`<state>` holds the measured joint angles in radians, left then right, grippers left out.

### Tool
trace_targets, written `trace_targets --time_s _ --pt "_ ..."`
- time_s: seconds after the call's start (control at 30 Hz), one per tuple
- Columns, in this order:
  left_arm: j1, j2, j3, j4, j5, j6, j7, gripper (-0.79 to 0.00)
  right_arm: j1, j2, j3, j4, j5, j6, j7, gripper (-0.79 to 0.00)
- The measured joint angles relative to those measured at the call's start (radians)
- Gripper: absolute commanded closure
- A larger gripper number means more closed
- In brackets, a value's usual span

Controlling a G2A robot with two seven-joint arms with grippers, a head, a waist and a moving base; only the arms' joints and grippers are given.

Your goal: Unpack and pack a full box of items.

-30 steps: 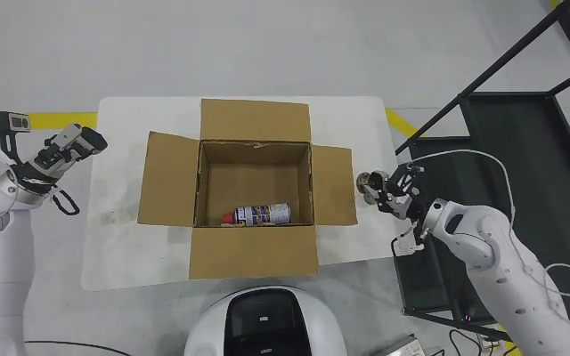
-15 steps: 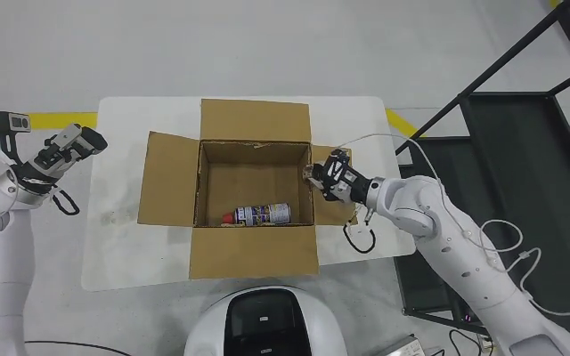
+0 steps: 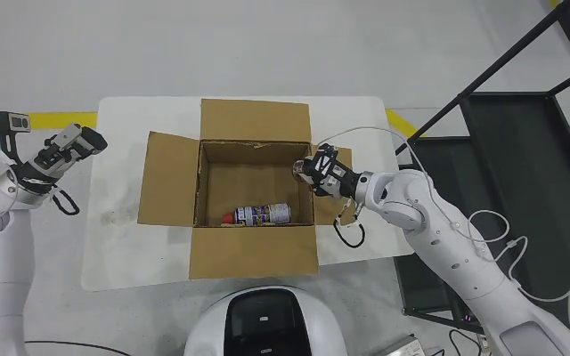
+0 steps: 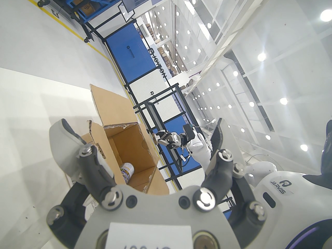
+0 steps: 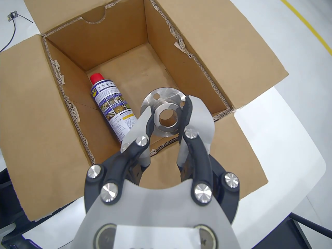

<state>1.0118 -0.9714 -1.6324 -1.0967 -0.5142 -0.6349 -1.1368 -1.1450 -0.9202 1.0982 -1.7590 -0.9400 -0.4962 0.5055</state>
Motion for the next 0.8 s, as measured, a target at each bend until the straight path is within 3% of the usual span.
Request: trace_targets --time_s 0.33,0.47,0.8 --pt "0.0 0.0 0.0 0.0 0.0 0.0 0.0 -0.785 0.013 -0.005 -0.02 -0.001 -0.013 -0.001 0.01 0.0" --pt "0.0 0.0 0.0 0.0 0.0 0.0 0.0 -0.785 0.106 -0.028 -0.101 0.018 -0.007 -0.053 0.066 0.0" --pt "0.0 0.0 0.0 0.0 0.0 0.0 0.0 -0.785 0.321 -0.123 -0.343 0.222 -0.054 0.035 0.147 0.0"
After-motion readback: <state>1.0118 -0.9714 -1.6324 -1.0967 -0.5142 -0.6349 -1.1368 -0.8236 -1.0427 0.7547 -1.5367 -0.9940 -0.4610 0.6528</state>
